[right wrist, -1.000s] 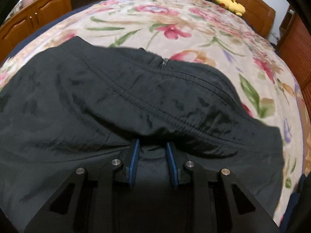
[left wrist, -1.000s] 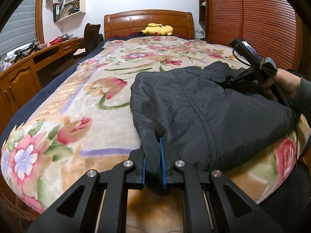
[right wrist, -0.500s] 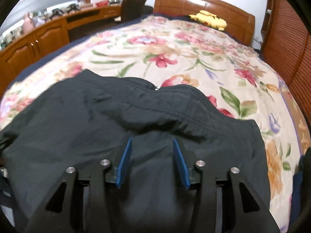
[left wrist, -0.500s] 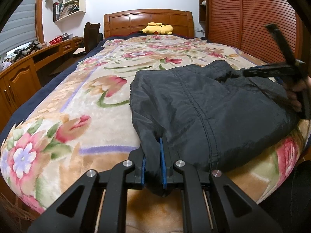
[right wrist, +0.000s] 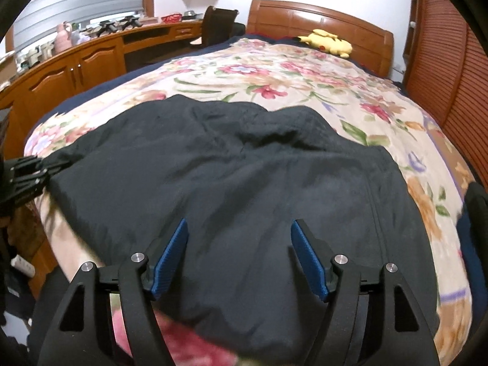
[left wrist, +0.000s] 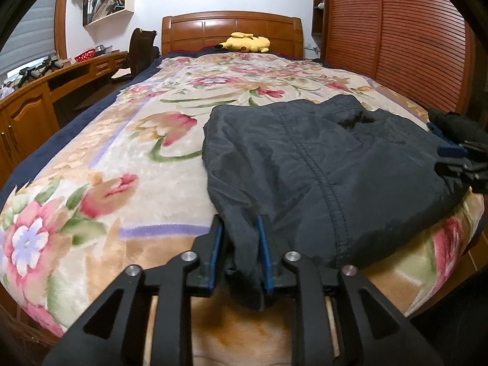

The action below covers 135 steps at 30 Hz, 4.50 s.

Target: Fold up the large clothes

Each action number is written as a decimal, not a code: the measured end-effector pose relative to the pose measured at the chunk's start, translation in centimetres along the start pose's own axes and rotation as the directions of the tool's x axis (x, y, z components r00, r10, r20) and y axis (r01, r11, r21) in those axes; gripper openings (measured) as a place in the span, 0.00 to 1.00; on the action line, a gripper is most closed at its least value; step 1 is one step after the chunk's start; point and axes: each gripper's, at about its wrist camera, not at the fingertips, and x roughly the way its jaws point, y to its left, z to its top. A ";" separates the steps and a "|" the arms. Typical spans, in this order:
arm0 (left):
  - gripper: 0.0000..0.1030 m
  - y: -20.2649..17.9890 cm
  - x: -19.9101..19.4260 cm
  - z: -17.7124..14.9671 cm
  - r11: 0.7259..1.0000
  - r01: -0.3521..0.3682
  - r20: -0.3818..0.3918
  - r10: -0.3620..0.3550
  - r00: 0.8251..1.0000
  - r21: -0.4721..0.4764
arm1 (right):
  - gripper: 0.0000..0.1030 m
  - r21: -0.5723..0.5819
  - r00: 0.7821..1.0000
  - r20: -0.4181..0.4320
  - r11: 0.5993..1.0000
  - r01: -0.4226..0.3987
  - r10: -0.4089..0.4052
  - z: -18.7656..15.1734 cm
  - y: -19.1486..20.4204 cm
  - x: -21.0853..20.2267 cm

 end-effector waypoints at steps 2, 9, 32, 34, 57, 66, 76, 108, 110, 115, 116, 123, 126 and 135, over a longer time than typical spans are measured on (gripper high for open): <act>0.32 0.3 0.0 0.0 1.000 0.003 -0.003 -0.003 1.000 -0.007 | 0.70 -0.010 1.000 -0.001 1.000 0.004 -0.004 -0.4 0.2 -0.1; 0.47 1.1 0.2 -0.4 0.999 -0.012 -0.018 0.011 1.000 -0.040 | 0.70 -0.023 1.000 0.019 1.000 -0.006 0.006 -1.6 0.2 0.5; 0.49 1.3 -3.1 -1.8 0.985 0.005 -0.014 -0.008 1.000 -0.172 | 0.74 -0.043 0.993 0.115 0.999 0.007 -0.002 -4.7 0.5 1.7; 0.49 1.0 -3.6 -1.8 0.985 0.008 -0.004 -0.009 1.000 -0.175 | 0.74 -0.049 0.993 0.121 0.999 0.005 0.000 -4.7 0.5 1.6; 0.04 -1.4 -3.3 0.8 0.988 0.045 -0.003 -0.046 0.999 -0.151 | 0.74 -0.067 0.991 0.134 0.997 0.027 -0.018 -5.2 0.5 0.8; 0.02 -6.6 -6.2 7.1 0.996 0.081 0.118 -0.077 0.990 -0.031 | 0.74 -0.056 0.991 0.132 0.998 0.003 0.005 -5.6 -1.0 -0.8; 0.01 -16.0 -5.9 11.9 0.982 0.119 0.153 -0.141 0.978 0.147 | 0.73 -0.002 0.986 0.148 0.997 0.072 -0.070 -6.3 -4.1 -3.2; 0.22 -29.8 -7.4 13.1 0.874 0.354 0.064 -0.395 0.916 0.332 | 0.56 0.221 0.966 0.144 0.959 0.179 -0.214 -10.1 -14.2 -9.1; 0.30 -28.4 -8.4 12.9 0.881 0.343 0.090 -0.390 0.916 0.327 | 0.56 0.213 0.966 0.145 0.961 0.179 -0.212 -9.9 -13.8 -8.8; 0.35 -23.7 -9.0 11.5 0.915 0.292 0.130 -0.337 0.932 0.279 | 0.56 0.197 0.965 0.165 0.966 0.170 -0.203 -9.1 -13.0 -8.8; 0.35 -23.0 -8.7 11.2 0.921 0.279 0.133 -0.323 0.937 0.271 | 0.56 0.196 0.965 0.170 0.967 0.165 -0.199 -9.0 -12.9 -8.8; 0.35 -16.9 -6.0 8.8 0.955 0.232 0.122 -0.256 0.959 0.182 | 0.56 0.167 0.959 0.213 0.974 0.151 -0.185 -7.5 -11.1 -9.1; 0.35 -14.9 -5.2 7.6 0.965 0.203 0.127 -0.225 0.966 0.165 | 0.56 0.155 0.953 0.234 0.975 0.158 -0.192 -6.6 -10.7 -9.9; 0.35 -11.3 -2.9 5.1 0.977 0.163 0.113 -0.179 0.977 0.139 | 0.56 0.140 0.950 0.263 0.981 0.132 -0.165 -1.5 -11.2 -10.4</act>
